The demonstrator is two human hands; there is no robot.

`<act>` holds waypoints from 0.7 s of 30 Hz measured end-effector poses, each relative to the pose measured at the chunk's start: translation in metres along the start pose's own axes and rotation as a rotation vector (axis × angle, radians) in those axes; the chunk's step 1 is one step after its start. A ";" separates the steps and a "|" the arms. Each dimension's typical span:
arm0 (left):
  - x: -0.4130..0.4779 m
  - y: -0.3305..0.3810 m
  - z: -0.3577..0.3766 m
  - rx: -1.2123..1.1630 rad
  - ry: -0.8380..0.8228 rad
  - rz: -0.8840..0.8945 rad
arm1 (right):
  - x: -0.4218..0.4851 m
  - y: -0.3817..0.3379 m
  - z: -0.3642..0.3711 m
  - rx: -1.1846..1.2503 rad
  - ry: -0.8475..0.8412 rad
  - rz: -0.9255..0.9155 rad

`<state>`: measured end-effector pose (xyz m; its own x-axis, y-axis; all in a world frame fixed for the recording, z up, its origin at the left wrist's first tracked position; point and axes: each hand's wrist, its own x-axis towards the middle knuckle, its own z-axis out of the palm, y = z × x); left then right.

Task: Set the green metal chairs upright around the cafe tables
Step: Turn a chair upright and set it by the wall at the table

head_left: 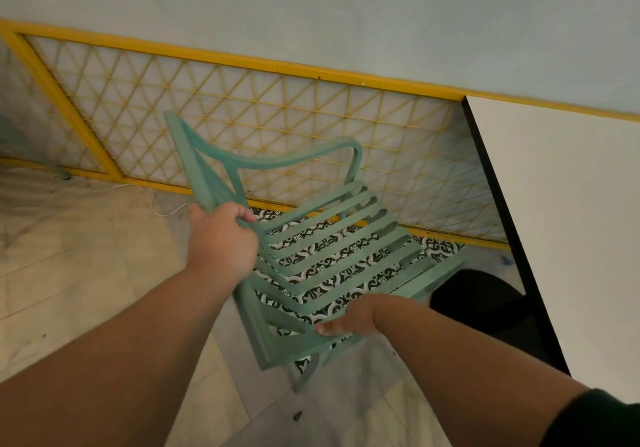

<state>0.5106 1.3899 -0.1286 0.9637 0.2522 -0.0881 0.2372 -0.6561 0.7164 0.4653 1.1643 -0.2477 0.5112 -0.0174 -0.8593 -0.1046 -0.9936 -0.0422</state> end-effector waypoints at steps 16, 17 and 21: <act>0.049 -0.007 -0.016 0.131 -0.093 0.088 | -0.011 -0.041 0.006 0.043 0.086 -0.041; 0.055 -0.008 -0.018 0.144 -0.101 0.101 | -0.013 -0.047 0.007 0.059 0.075 -0.036; 0.070 -0.010 -0.020 0.184 -0.123 0.144 | -0.014 -0.058 0.006 0.131 0.058 -0.002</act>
<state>0.5732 1.4281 -0.1286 0.9942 0.0656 -0.0856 0.1037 -0.8002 0.5907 0.4594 1.2230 -0.2360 0.5598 -0.0256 -0.8282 -0.2119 -0.9707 -0.1132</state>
